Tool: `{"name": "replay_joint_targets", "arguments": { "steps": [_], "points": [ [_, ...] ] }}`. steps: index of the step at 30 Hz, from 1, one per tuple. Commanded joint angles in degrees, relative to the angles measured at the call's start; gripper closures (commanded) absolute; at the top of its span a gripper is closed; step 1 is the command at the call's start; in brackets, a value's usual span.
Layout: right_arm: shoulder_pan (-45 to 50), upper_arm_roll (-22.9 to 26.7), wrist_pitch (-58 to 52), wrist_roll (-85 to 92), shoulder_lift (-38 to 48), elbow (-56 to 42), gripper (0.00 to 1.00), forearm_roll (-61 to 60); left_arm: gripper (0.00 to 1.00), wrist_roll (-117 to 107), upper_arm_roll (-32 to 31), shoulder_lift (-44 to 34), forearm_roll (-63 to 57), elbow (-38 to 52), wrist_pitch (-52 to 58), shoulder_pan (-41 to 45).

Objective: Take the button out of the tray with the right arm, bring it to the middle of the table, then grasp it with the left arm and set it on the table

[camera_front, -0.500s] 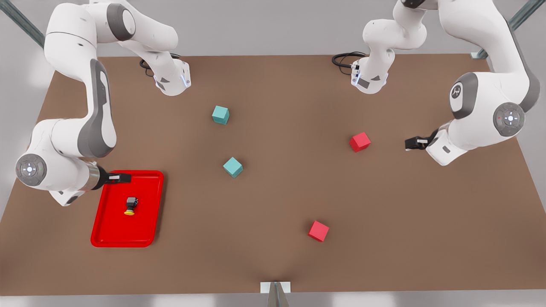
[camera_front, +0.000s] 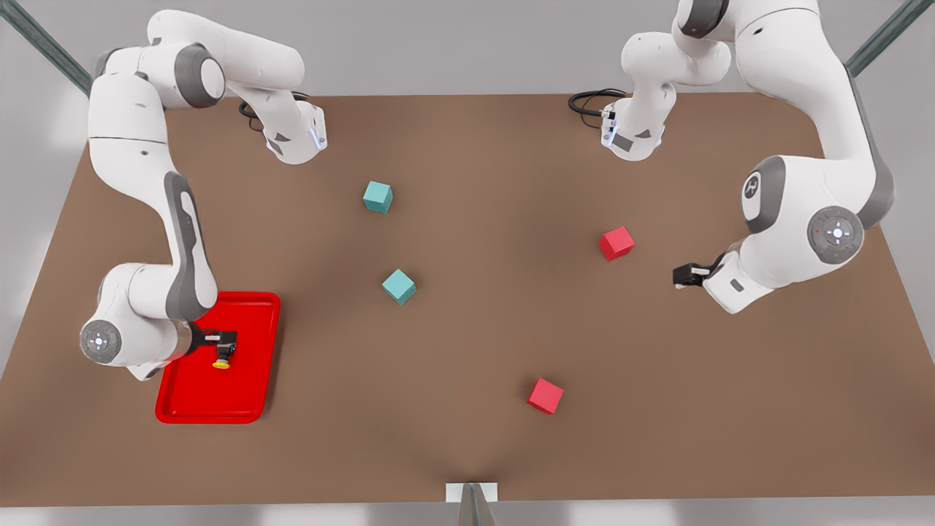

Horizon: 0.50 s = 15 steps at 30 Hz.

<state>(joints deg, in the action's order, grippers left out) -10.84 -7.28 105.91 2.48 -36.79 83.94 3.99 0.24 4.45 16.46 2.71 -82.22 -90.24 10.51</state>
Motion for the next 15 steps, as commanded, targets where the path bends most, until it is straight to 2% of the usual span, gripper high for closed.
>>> {"name": "replay_joint_targets", "arguments": {
  "steps": [1,2,4,5,6,7,10,12,15],
  "points": [
    [-0.14,-0.01,3.86,7.98,-1.35,-0.27,0.00,0.40,0.00,-0.86,-0.14,-0.29,-0.24,-0.13,1.64,0.92],
    [0.13,-0.19,6.14,8.15,-3.37,-0.27,0.00,0.32,0.00,-2.35,-0.32,-0.47,0.11,0.31,2.97,1.09],
    [-0.84,-2.38,5.53,12.29,-4.43,-1.94,0.00,3.38,0.00,-4.02,-0.32,3.56,-0.24,0.83,-2.04,3.47],
    [-5.14,-7.91,6.06,11.85,-3.99,0.26,0.00,7.60,0.00,-3.94,-0.32,6.82,-0.07,3.82,-3.01,3.38],
    [-13.39,-17.39,8.86,11.49,-3.90,1.75,0.00,12.34,0.00,-3.76,-0.23,7.35,-0.33,4.44,-3.27,3.99],
    [-17.89,-20.84,12.64,11.49,-3.55,4.38,0.00,12.97,0.00,-3.50,-0.14,8.14,-0.24,5.23,-4.24,3.90],
    [-22.55,-23.39,19.60,11.76,-3.55,8.34,0.00,13.50,0.00,-3.76,-0.23,9.20,-0.07,6.20,-4.77,3.82],
    [-22.73,-23.39,26.37,11.85,-3.99,10.72,0.00,13.94,0.00,-3.76,-0.23,9.29,0.11,6.20,-5.91,3.82],
    [-22.55,-23.30,26.28,11.67,-4.25,11.07,0.00,15.78,0.00,-3.93,-0.23,9.73,0.28,6.20,-6.35,3.91]
  ]
}}
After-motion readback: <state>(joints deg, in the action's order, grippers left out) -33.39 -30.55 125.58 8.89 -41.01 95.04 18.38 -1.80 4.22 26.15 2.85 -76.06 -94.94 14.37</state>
